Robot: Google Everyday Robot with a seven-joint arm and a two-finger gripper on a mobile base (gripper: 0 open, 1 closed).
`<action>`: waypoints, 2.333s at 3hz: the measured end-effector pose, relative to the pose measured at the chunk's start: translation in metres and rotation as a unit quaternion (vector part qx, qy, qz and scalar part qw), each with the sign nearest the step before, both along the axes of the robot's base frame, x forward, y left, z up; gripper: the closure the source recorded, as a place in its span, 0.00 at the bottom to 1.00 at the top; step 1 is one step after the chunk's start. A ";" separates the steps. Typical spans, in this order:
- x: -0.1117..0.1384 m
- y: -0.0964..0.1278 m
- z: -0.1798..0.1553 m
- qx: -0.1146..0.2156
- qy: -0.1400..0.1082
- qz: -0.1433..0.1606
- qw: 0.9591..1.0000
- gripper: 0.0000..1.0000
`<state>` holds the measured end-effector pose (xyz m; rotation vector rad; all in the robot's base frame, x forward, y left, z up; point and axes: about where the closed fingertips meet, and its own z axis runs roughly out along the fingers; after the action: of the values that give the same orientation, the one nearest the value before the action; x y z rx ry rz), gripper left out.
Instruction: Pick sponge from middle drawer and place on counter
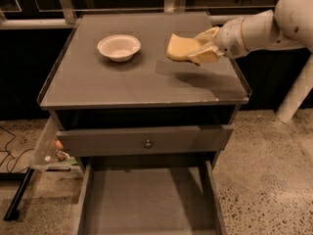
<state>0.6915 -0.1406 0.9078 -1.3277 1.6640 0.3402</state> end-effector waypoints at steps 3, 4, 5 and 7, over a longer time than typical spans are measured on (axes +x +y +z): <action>0.008 -0.006 -0.064 -0.013 0.102 -0.040 0.994 0.91; 0.008 -0.006 -0.064 -0.013 0.102 -0.040 0.994 0.72; 0.008 -0.006 -0.064 -0.013 0.102 -0.040 0.994 0.49; 0.008 -0.005 -0.064 -0.013 0.102 -0.040 0.994 0.00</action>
Offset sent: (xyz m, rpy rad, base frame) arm 0.0061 -0.0121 -0.0745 -0.0403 0.2498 -0.0934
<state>0.6993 -0.1461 0.8438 -1.2753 1.8918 0.4188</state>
